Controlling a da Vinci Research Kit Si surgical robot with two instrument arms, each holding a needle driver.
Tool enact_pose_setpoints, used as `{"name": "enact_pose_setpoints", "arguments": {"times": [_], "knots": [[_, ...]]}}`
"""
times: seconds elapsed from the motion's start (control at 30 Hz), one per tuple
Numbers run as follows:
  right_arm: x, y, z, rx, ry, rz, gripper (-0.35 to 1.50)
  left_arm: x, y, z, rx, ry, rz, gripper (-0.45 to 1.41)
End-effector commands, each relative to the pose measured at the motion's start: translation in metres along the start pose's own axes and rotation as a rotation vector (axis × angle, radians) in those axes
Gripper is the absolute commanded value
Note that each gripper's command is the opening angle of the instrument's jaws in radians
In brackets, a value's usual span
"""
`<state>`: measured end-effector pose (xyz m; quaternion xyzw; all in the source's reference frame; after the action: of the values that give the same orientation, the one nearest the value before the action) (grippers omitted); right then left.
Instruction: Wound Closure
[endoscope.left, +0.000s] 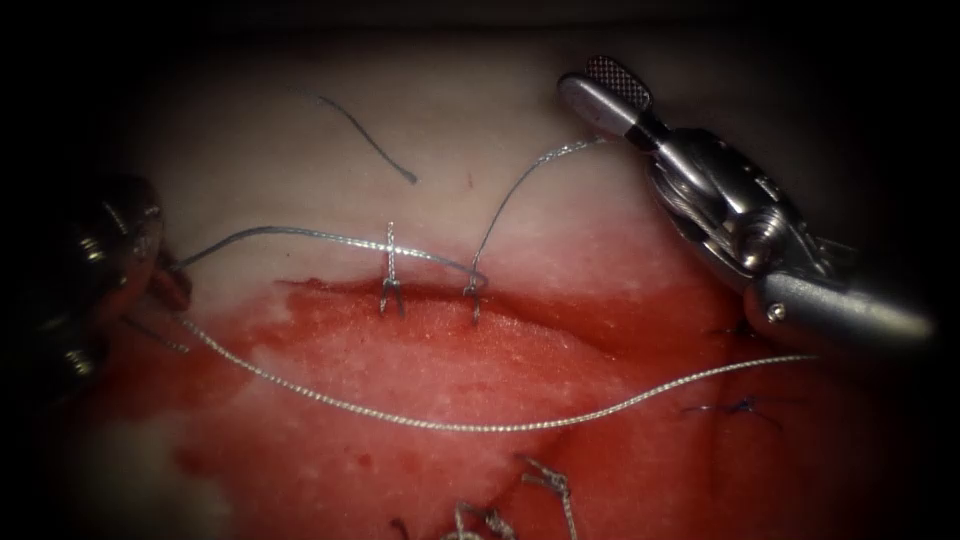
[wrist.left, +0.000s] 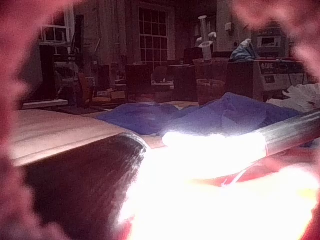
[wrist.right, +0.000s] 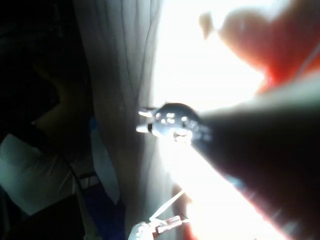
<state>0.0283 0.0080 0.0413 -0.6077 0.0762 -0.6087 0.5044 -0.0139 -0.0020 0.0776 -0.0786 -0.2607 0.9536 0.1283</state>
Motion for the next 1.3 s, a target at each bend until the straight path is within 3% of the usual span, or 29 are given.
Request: {"name": "enact_pose_setpoints", "arguments": {"times": [0.03, 0.13, 0.17, 0.2, 0.3, 0.4, 0.53, 0.67, 0.87, 1.03, 1.17, 1.3], "knots": [[-0.0010, 0.0017, 0.0017, -0.053, 0.105, 0.029, -0.35, 0.0011, -0.0007, -0.0012, 0.013, 0.009, 0.007, -0.45], [0.0017, 0.0030, 0.0034, -0.212, 0.273, 0.019, -0.35, 0.0030, -0.0016, -0.0012, 0.029, 0.026, 0.039, -0.45], [0.0029, 0.0032, 0.0039, -0.271, 0.295, 0.011, -0.35, 0.0036, -0.0020, -0.0011, 0.034, 0.025, 0.044, -0.45], [0.0057, 0.0036, 0.0047, -0.423, 0.319, 0.016, -0.35, 0.0042, -0.0027, -0.0011, 0.048, 0.030, 0.066, -0.45], [0.0090, 0.0037, 0.0051, -0.622, 0.343, 0.075, -0.35, 0.0048, -0.0039, -0.0009, 0.060, 0.042, 0.091, -0.45], [0.0112, 0.0035, 0.0051, -0.721, 0.360, 0.120, -0.35, 0.0049, -0.0050, -0.0006, 0.073, 0.051, 0.115, -0.45], [0.0114, 0.0034, 0.0048, -0.791, 0.372, 0.153, -0.35, 0.0049, -0.0062, -0.0001, 0.068, 0.088, 0.107, -0.45], [0.0105, 0.0034, 0.0042, -0.871, 0.305, 0.264, -0.35, 0.0057, -0.0074, 0.0014, 0.040, 0.113, 0.096, -0.45], [0.0091, 0.0037, 0.0041, -1.006, 0.131, 0.501, -0.35, 0.0082, -0.0076, 0.0060, -0.113, 0.129, 0.048, -0.45], [0.0093, 0.0042, 0.0044, -1.067, 0.078, 0.601, -0.35, 0.0095, -0.0072, 0.0085, -0.164, 0.134, 0.033, -0.45], [0.0092, 0.0045, 0.0050, -1.031, -0.018, 0.678, -0.35, 0.0093, -0.0061, 0.0096, -0.207, 0.136, 0.040, -0.45], [0.0085, 0.0047, 0.0055, -0.916, -0.190, 0.650, -0.35, 0.0090, -0.0047, 0.0099, -0.231, 0.128, 0.043, -0.45]]}}
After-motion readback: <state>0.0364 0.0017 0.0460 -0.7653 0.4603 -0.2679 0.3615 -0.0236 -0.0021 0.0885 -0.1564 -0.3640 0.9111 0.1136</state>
